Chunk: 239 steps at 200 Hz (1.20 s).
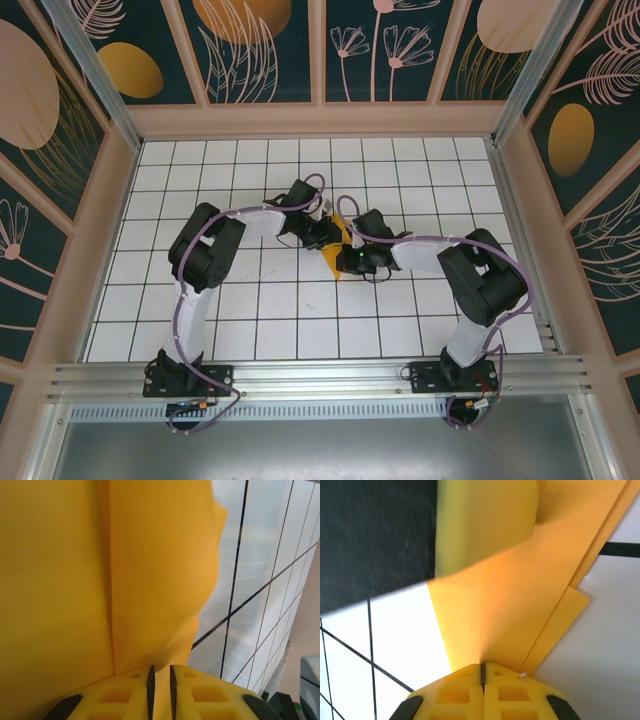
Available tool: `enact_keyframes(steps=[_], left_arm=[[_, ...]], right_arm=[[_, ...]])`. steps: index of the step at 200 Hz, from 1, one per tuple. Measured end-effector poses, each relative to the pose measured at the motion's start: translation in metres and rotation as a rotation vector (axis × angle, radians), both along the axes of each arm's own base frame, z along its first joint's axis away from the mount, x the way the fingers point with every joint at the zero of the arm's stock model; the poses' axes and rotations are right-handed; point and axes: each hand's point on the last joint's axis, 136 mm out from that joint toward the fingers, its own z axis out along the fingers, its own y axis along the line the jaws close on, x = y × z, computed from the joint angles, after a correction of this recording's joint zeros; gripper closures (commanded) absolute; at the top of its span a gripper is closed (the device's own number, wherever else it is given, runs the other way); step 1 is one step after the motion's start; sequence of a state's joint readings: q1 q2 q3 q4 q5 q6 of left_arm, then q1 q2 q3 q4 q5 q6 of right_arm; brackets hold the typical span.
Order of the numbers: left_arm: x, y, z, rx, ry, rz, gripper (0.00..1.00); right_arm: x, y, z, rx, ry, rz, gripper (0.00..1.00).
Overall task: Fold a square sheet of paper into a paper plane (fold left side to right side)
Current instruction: Fourth fold the wing at the center of the table.
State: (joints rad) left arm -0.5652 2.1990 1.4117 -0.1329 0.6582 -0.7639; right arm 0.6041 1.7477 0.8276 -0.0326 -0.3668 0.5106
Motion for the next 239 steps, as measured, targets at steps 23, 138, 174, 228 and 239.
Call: enact_keyframes(steps=[23,138,174,228,239], left_arm=[[0.009,-0.001,0.001,-0.008,0.009,0.002,0.79],[0.085,0.001,0.005,-0.044,-0.031,0.063,0.76],[0.108,0.002,0.006,-0.051,-0.042,0.083,0.76],[0.120,0.003,0.008,-0.037,-0.036,0.089,0.74],[0.132,0.007,0.011,-0.019,-0.077,0.103,0.73]], right_arm=[[0.003,0.001,0.000,-0.002,-0.009,-0.004,0.99],[0.009,0.001,0.001,-0.009,-0.032,-0.011,0.99],[0.010,0.001,0.001,-0.010,-0.038,-0.010,0.99],[0.010,0.002,0.002,-0.006,-0.041,-0.009,0.98],[0.011,0.002,0.002,-0.006,-0.041,-0.009,0.98]])
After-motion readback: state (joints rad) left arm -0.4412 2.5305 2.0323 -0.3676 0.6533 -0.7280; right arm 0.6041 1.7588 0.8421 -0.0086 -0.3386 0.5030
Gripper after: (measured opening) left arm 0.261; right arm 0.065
